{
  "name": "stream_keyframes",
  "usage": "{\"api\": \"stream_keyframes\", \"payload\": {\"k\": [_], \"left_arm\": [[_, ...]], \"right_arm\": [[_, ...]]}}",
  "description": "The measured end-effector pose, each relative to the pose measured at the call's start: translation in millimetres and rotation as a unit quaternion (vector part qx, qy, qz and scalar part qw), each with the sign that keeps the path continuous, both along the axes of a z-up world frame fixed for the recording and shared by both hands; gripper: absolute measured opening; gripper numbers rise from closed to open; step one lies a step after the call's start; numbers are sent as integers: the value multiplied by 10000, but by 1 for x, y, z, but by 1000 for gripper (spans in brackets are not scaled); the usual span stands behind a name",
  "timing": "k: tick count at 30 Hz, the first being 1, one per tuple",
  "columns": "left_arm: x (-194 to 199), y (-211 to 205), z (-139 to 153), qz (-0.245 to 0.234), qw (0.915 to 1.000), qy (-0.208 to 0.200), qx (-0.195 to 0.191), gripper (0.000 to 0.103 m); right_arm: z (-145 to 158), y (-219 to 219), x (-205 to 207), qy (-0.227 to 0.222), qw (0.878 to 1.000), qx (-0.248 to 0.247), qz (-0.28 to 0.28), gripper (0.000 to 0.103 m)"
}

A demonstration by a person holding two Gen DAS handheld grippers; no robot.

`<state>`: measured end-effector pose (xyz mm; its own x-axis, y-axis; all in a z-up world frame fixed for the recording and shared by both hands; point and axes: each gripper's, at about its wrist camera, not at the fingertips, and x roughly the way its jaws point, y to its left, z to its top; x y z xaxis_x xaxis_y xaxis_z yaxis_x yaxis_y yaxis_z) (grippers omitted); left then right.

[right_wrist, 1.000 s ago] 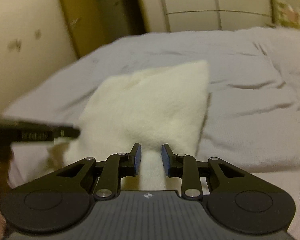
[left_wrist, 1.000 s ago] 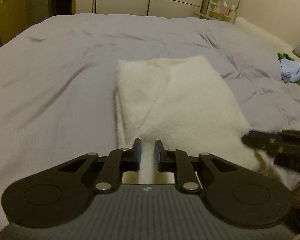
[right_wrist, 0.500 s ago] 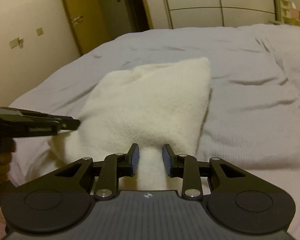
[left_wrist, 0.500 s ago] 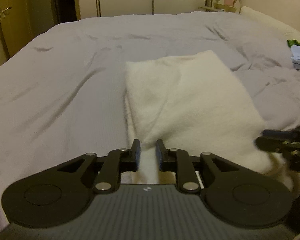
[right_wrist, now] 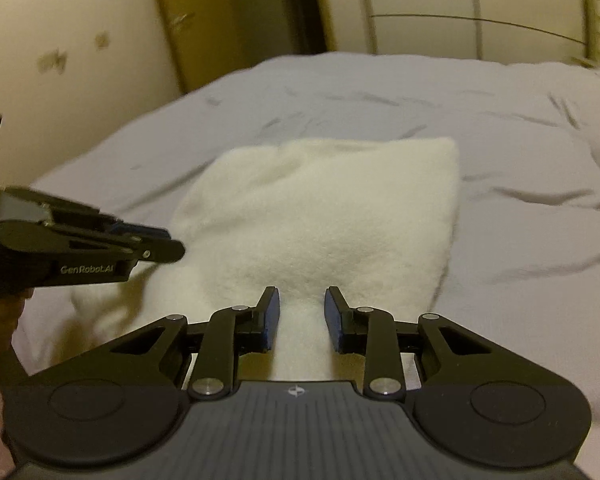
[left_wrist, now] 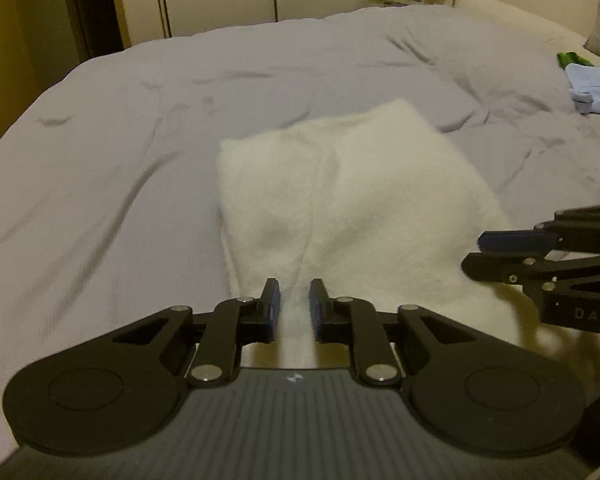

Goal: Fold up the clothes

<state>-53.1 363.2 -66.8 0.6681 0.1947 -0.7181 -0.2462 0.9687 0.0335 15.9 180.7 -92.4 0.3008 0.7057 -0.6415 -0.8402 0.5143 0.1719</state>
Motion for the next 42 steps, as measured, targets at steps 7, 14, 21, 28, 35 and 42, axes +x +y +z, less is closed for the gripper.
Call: {"api": "stream_keyframes", "payload": {"k": [7,14,21,28,35,42], "left_arm": [[6,2,28,25,10000,-69,23,13],[67,20,36,-314,9993,-90,156,12],[92,50,-9,-22,9991,286,298,14],[68,48,12,221,9997,10,-37,11],[5,11,32,11,9997,-178,-173,11],[-6,5,7,368,9990,18,-258,14]], "right_arm": [[24,-13,30,341,9985,266,343,30],[32,-18,96,274,9972,531,-445,31],[-16,17,108,532,9976,157,-418,31],[9,-1,103,321,9973,331,-579,31],[26,-36,49,528,9968,445,-413,32],[17,-7,22,316,9986,-152,-390,33]]}}
